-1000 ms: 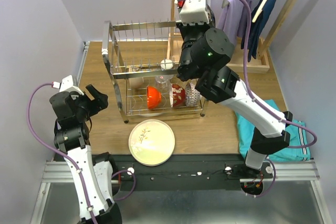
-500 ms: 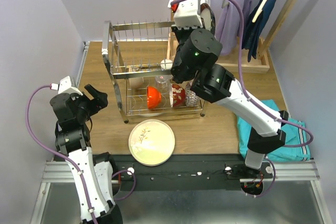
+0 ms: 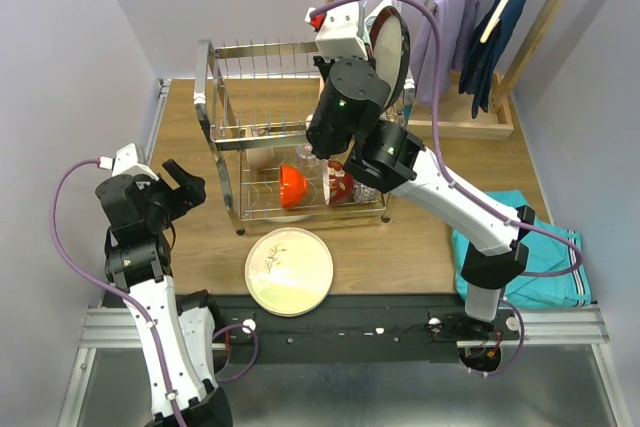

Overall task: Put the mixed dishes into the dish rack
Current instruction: Insert the plate into the dish rack

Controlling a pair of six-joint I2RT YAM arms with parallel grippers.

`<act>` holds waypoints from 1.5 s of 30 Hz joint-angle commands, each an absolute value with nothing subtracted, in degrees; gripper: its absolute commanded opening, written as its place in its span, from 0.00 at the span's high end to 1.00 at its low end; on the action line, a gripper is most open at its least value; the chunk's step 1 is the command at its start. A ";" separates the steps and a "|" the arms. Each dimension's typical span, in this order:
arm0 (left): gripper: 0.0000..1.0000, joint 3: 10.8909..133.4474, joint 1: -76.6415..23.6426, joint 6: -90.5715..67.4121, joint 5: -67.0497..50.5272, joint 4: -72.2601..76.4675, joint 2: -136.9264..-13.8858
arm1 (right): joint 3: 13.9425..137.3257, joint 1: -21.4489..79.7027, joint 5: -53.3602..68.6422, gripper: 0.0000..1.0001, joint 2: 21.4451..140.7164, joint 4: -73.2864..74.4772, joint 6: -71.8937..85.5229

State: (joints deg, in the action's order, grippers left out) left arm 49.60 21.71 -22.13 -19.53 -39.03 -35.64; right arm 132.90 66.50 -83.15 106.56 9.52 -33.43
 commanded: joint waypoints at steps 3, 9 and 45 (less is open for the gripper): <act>0.08 50.45 20.39 -20.22 -18.72 -38.06 -36.65 | 134.91 64.51 -83.50 0.99 104.94 12.38 -27.78; 0.08 50.10 20.30 -19.51 -19.25 -37.09 -38.67 | 133.15 63.81 -83.41 0.99 103.18 11.87 -28.39; 0.07 50.18 20.30 -24.08 -22.93 -34.63 -40.69 | 122.09 57.83 -84.73 0.91 101.87 10.56 -25.31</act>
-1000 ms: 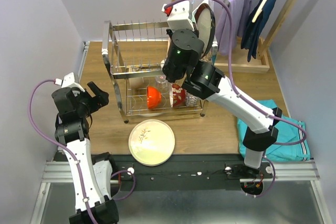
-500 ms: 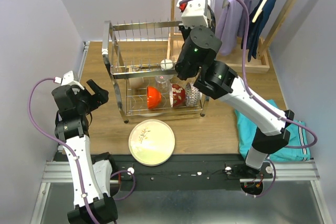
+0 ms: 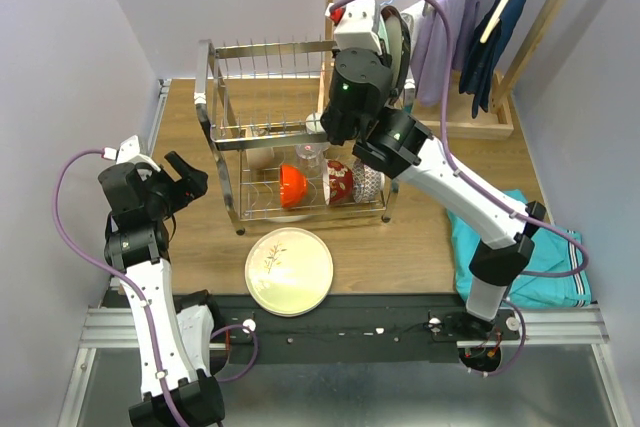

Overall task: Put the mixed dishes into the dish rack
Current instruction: Insert the plate into the dish rack

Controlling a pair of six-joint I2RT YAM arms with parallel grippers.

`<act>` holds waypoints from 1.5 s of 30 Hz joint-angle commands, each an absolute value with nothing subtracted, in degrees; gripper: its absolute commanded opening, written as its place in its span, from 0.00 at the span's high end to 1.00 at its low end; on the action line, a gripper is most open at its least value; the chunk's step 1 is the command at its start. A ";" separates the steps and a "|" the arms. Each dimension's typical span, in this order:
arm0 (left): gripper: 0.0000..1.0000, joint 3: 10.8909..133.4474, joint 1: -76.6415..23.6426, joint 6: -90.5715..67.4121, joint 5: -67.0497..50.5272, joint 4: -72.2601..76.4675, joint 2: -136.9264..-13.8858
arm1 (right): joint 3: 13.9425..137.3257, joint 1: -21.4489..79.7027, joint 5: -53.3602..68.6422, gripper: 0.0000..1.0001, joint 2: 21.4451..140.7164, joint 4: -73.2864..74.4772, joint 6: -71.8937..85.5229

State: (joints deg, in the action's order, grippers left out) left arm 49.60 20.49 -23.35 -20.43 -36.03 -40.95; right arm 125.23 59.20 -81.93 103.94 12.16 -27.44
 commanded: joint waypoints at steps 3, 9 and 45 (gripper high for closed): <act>0.07 50.80 20.30 -23.20 -23.47 -34.54 -40.78 | 119.54 59.41 -84.03 0.67 99.59 10.81 -25.49; 0.06 51.41 20.30 -23.29 -21.98 -34.72 -40.17 | 119.62 63.10 -76.83 0.46 96.33 17.55 -22.77; 0.02 82.54 20.65 -9.40 -5.01 -38.94 -50.54 | 50.90 63.72 9.60 0.02 62.91 22.84 24.14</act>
